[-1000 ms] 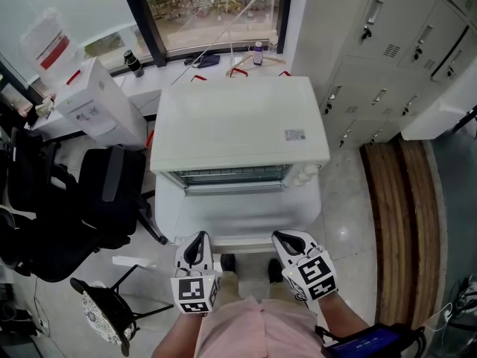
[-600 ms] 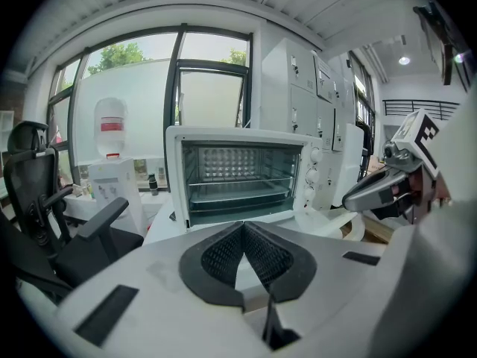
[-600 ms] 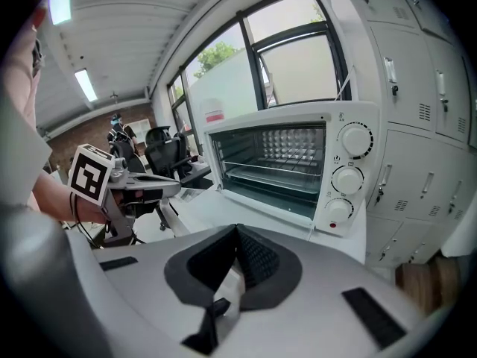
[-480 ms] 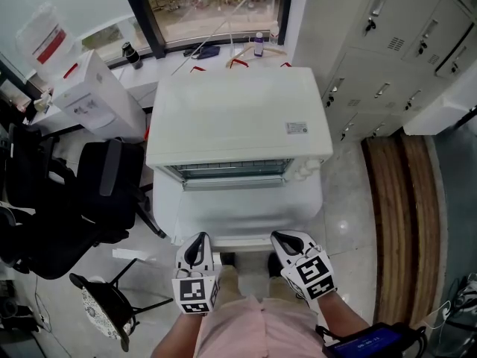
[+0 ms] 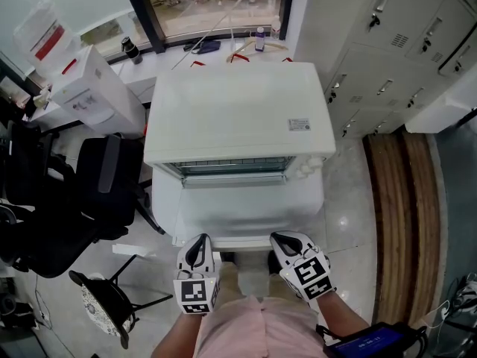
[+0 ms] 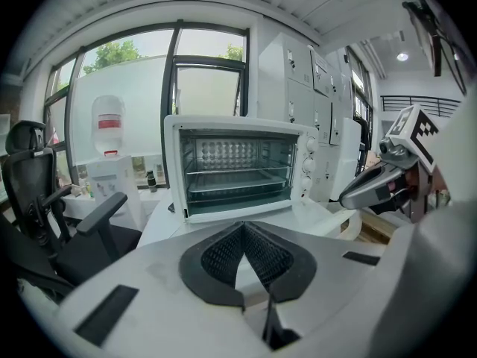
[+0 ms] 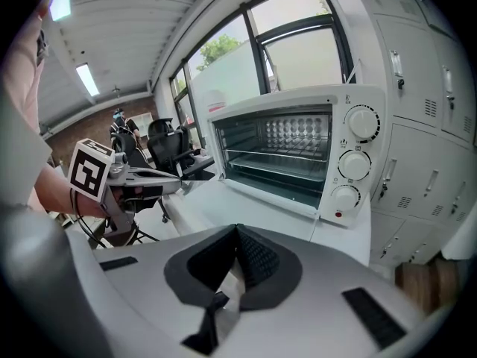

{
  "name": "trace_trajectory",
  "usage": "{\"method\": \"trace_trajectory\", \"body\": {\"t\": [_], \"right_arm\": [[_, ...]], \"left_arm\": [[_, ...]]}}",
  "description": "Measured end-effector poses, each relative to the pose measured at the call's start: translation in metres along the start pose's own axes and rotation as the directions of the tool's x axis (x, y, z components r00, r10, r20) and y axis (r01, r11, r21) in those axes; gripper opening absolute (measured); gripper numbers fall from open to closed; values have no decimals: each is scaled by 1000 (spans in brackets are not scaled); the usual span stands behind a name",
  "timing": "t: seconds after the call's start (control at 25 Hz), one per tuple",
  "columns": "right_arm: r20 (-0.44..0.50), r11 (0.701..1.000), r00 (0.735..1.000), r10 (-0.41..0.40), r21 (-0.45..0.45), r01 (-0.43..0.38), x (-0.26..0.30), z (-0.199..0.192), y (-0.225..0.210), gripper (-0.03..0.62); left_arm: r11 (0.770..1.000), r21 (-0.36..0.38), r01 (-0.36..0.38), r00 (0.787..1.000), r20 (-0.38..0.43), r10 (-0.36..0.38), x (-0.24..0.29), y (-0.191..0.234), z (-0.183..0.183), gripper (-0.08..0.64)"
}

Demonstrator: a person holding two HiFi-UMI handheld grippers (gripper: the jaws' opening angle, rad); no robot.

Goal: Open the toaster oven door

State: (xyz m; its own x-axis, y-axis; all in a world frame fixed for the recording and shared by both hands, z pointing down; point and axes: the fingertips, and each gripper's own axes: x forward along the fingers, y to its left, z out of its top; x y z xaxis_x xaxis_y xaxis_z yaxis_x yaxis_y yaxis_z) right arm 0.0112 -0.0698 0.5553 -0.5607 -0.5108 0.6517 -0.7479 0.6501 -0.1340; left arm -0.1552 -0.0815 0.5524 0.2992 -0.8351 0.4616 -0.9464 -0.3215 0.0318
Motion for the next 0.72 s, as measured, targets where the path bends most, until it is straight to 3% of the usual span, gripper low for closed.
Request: {"method": "trace_trajectory", "body": {"t": [0.72], "right_arm": [[-32,1000,999,9,9,-8,14,-26,1,0]], "left_arm": [[999,-13,37,998,-50,-38,5,-7,-35,12]]}}
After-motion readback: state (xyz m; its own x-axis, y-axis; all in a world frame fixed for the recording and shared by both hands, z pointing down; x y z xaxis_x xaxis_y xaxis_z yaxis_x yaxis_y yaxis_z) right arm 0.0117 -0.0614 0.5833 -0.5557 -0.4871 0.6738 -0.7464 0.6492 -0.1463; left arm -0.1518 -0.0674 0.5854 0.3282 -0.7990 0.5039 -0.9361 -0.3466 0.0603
